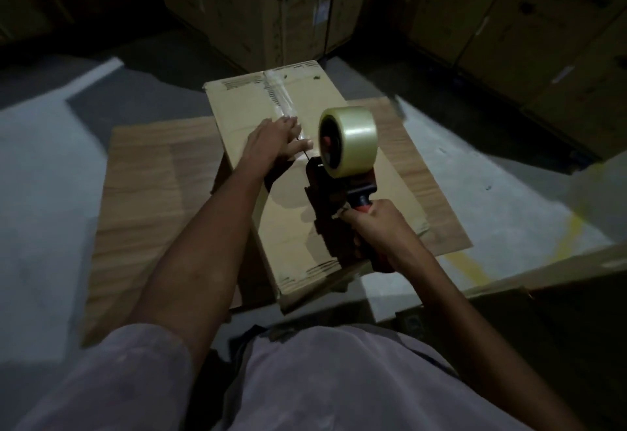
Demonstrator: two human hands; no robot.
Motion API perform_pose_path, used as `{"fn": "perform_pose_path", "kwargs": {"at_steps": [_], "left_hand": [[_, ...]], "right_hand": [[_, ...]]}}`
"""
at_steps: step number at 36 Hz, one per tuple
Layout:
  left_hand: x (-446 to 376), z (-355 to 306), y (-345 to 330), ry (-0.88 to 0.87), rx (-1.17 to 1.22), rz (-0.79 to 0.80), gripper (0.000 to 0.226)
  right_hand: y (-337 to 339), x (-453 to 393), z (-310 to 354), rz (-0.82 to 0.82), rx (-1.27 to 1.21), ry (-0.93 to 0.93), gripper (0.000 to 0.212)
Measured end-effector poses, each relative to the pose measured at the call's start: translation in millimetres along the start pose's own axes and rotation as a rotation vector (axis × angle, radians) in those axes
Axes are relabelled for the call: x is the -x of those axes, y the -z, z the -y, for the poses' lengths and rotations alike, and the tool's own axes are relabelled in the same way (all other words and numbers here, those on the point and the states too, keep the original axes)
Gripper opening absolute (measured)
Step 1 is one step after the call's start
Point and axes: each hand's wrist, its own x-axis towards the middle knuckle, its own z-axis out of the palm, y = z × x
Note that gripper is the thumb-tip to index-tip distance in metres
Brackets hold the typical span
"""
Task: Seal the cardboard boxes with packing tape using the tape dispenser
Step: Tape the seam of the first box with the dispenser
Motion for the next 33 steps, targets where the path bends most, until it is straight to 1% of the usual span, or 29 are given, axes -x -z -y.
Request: {"fn": "perform_pose_path", "kwargs": {"at_steps": [2,4,5,7,11,15,20,22,27,31,33], "left_hand": [[0.9,-0.3,-1.9,0.015,0.032,-0.020,0.067],[0.9,-0.4,-3.0,0.003,0.034,-0.033,0.065],[0.6,-0.4,-2.9,-0.014,0.009,-0.021,0.063],[-1.1,-1.4,-1.8,-0.052,-0.071,0.021,0.060],[4.4,-8.2,-2.4,-0.049,-0.150,0.062,0.055],[15.7,-11.8,-8.4,-0.068,-0.199,0.029,0.052],[26.5,-16.0,-11.6,-0.105,-0.180,0.048,0.049],[29.0,-16.8,-12.0,-0.113,-0.193,0.051,0.049],[29.1,-17.6,-9.5,-0.118,-0.175,0.050,0.049],[30.9,-17.7,-8.6,-0.130,-0.128,0.036,0.049],[31.9,-18.8,-7.3,-0.134,-0.142,0.037,0.047]], "right_hand": [[-1.7,4.6,-7.2,-0.033,0.063,0.016,0.036],[-5.1,6.9,-10.6,-0.063,0.060,0.008,0.043],[-6.9,7.7,-10.6,-0.065,0.044,-0.003,0.042],[-9.3,8.7,-8.4,-0.062,0.026,-0.019,0.033],[-9.5,8.2,-8.8,-0.086,0.013,-0.041,0.017],[-13.9,10.8,-11.2,-0.147,0.006,-0.044,0.022],[-18.5,9.6,-9.8,-0.208,-0.053,-0.087,0.016],[-19.6,10.2,-8.3,-0.230,-0.043,-0.087,0.017],[-20.3,10.8,-5.5,-0.236,0.012,-0.093,0.017],[-19.0,11.6,-4.5,-0.195,0.084,-0.080,0.016],[-19.1,12.9,-1.5,-0.172,0.111,-0.079,0.021]]}}
